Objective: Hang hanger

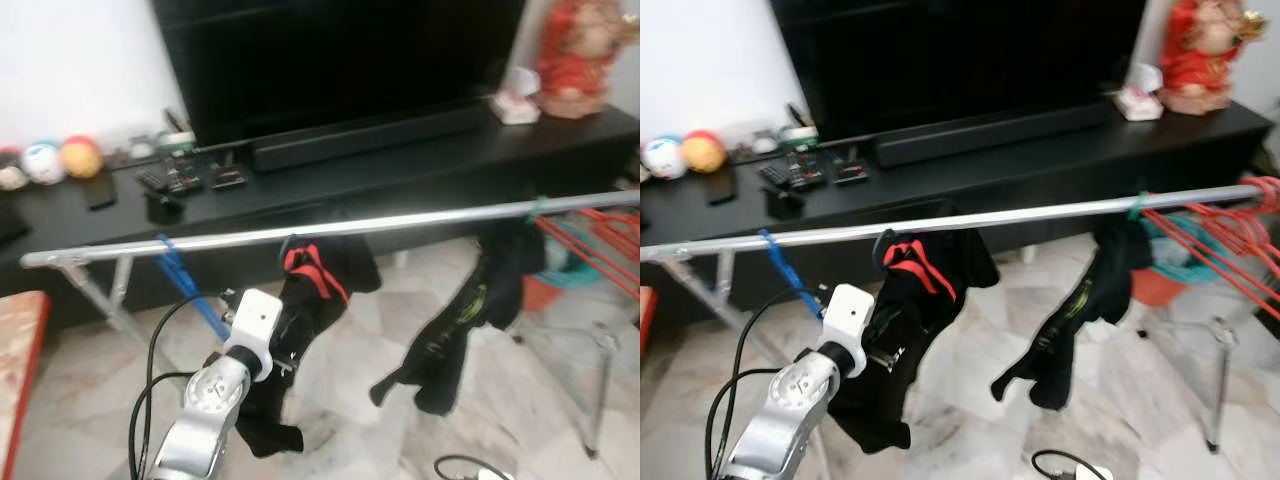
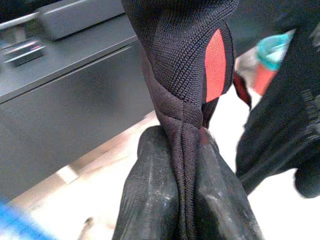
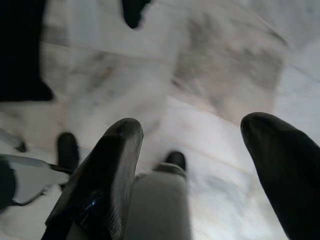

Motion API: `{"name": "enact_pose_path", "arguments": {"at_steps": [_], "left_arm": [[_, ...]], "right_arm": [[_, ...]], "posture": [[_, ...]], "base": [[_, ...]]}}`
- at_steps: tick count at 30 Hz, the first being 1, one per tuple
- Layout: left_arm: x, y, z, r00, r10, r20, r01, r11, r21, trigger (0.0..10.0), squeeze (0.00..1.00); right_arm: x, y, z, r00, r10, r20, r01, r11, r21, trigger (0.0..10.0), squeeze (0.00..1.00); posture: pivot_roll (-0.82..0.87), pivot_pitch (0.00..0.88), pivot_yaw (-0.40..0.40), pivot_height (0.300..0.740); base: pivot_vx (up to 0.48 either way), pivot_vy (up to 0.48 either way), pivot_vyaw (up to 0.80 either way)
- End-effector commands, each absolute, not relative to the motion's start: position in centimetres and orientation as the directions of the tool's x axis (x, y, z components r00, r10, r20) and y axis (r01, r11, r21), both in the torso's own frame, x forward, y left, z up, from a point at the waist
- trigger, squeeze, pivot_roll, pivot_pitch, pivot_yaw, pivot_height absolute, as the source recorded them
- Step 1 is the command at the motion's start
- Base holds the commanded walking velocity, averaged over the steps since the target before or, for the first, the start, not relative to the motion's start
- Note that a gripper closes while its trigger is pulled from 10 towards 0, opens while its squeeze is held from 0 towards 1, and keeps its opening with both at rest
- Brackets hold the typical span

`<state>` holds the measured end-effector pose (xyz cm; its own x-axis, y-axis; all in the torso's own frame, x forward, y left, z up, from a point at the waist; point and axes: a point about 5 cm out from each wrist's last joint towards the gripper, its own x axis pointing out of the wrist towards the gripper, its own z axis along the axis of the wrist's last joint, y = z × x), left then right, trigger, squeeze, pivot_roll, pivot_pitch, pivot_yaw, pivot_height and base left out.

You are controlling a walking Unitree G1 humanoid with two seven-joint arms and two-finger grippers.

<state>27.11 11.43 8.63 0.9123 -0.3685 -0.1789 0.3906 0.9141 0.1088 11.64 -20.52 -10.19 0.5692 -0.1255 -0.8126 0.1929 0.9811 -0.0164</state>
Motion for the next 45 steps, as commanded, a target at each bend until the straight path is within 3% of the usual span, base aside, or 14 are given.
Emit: {"name": "enact_pose_path", "arguments": {"at_steps": [1,21,45], "left_arm": [[27.27,11.00,9.82,0.916,-0.379,-0.134,0.395,0.911,0.123,10.0,0.00],[27.09,10.55,9.99,0.905,-0.401,-0.142,0.418,0.900,0.121,10.0,0.00],[26.90,10.25,10.05,0.899,-0.415,-0.142,0.431,0.895,0.115,10.0,0.00]], "right_arm": [[11.11,-20.55,-10.34,0.556,-0.130,-0.821,0.199,0.980,-0.020,10.0,0.00],[11.24,-20.53,-10.30,0.559,-0.122,-0.820,0.180,0.983,-0.024,10.0,0.00],[11.28,-20.51,-10.29,0.560,-0.111,-0.821,0.162,0.987,-0.022,10.0,0.00]], "posture": [[0.05,0.000,0.042,0.740],[0.06,0.000,0.042,0.740],[0.06,0.000,0.040,0.740]], "base": [[0.000,0.000,0.00],[0.000,0.000,0.00],[0.000,0.000,0.23]]}}
